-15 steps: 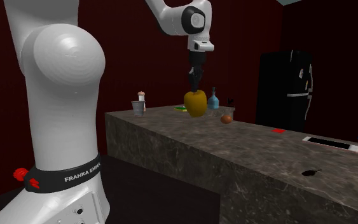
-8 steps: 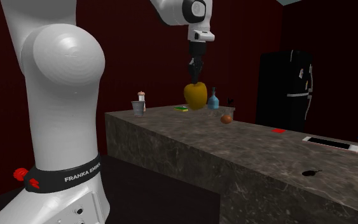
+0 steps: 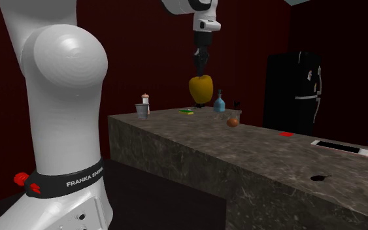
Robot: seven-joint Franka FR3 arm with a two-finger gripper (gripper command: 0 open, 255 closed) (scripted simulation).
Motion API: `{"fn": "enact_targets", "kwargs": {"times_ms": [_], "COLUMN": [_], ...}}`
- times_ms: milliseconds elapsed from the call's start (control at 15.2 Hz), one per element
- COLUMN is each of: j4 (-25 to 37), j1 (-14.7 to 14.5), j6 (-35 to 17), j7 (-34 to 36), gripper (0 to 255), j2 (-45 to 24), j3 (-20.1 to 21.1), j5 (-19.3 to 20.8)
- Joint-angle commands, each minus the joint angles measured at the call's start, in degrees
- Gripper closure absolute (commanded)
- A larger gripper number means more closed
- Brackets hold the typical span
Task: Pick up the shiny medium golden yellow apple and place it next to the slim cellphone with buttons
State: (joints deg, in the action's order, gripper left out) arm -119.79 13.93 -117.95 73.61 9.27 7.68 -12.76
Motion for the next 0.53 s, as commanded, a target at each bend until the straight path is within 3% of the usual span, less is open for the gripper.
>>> {"fn": "enact_targets", "kwargs": {"times_ms": [0,462], "j4": [1.5,7.81], "j1": [0.02,2.85], "j6": [1.61,0.91], "j7": [0.36,-5.92], "gripper": [255,255], "j2": [0.14,-8.08], "j3": [-0.01,-3.37], "j5": [0.17,0.5]}}
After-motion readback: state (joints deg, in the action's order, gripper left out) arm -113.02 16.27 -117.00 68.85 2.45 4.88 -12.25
